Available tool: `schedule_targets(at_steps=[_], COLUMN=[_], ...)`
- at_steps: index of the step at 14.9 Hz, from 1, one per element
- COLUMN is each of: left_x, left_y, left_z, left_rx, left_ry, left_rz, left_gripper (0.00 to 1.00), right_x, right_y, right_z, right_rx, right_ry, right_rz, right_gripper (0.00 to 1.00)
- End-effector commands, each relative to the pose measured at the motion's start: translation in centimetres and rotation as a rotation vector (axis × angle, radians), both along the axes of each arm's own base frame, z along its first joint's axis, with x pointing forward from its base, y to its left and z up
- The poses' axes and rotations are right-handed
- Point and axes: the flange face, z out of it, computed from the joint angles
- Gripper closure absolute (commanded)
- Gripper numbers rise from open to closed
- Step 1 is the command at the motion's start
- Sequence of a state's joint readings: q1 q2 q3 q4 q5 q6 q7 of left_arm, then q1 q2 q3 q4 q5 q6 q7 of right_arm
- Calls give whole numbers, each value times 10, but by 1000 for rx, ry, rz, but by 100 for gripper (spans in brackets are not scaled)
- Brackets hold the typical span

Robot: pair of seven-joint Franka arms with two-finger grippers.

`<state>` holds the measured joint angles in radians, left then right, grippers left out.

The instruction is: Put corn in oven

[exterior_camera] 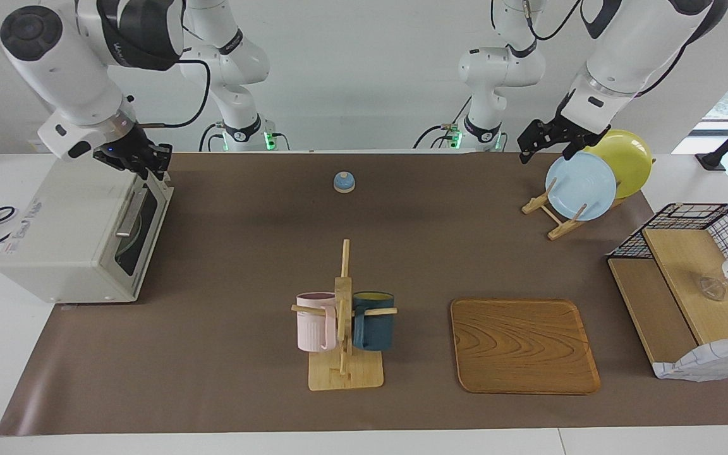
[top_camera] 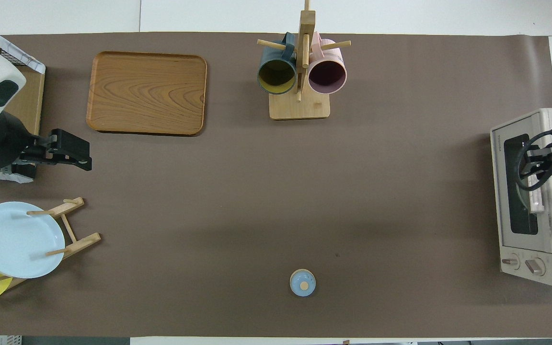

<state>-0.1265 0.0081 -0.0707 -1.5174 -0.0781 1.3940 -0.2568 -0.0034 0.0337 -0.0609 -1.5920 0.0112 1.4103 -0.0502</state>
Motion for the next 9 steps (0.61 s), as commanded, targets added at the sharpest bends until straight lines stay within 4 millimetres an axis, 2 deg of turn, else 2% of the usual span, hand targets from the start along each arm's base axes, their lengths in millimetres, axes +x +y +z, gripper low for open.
schedule_targets(at_steps=[1, 5, 9], left_x=[-7, -7, -7], left_y=[3, 3, 3], left_z=[2, 2, 2], left_rx=[-3, -3, -3], left_ry=[9, 9, 9], left_rz=[5, 5, 5], left_gripper=[0, 0, 0], right_x=[1, -1, 1], right_y=[-9, -2, -4], right_z=[7, 19, 28], right_rx=[70, 52, 52], right_ry=[-16, -38, -88], right_rz=[-30, -52, -45], right_gripper=[0, 0, 0])
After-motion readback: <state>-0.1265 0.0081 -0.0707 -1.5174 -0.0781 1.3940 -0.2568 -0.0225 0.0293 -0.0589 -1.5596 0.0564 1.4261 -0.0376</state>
